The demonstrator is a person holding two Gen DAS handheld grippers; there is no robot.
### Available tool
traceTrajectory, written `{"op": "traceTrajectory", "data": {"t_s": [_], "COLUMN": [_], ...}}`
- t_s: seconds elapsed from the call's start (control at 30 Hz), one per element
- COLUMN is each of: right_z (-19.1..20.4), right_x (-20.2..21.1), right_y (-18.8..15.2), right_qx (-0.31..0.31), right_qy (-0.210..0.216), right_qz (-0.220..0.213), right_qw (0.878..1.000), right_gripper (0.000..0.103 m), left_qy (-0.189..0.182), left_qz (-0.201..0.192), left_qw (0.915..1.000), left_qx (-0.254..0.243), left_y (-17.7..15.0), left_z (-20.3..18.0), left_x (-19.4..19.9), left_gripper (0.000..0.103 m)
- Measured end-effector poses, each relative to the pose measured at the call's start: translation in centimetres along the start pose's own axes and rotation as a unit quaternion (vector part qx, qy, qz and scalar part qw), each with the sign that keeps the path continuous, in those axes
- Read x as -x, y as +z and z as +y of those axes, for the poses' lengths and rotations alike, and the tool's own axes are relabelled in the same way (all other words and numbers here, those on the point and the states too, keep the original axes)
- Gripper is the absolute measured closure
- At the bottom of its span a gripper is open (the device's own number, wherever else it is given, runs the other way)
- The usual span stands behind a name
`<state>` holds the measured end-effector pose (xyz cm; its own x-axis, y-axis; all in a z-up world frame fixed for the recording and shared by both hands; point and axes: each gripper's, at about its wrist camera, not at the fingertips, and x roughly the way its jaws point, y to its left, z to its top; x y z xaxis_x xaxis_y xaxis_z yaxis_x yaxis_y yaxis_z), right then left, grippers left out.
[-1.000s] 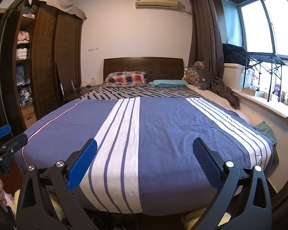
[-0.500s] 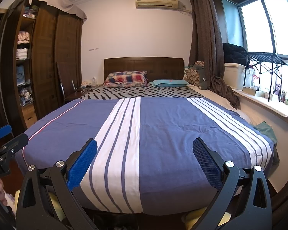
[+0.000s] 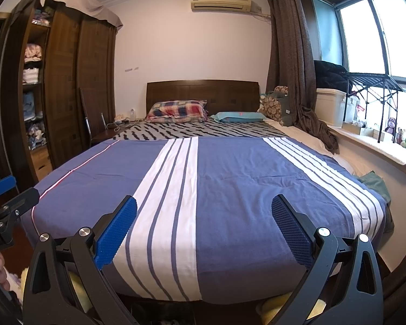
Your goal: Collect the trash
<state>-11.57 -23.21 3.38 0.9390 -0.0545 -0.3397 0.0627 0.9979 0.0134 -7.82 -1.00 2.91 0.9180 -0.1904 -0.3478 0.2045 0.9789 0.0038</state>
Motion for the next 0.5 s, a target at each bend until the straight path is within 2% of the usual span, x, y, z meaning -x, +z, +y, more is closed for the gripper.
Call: {"op": "traceTrajectory", "data": {"t_s": [0.5], "right_z": [0.06], "right_x": [0.07], "right_y": [-0.07], "right_qx": [-0.001], "right_qy": [-0.001], "right_qz": [0.001], "right_qw": [1.000], "right_gripper": [0.003], "left_qy": [0.001], "left_qz": [0.000], "left_qw": [1.0000], "left_qx": [0.000], "left_y": [-0.06], "left_z": [0.05], "left_x": [0.02], "left_gripper": [0.008]}}
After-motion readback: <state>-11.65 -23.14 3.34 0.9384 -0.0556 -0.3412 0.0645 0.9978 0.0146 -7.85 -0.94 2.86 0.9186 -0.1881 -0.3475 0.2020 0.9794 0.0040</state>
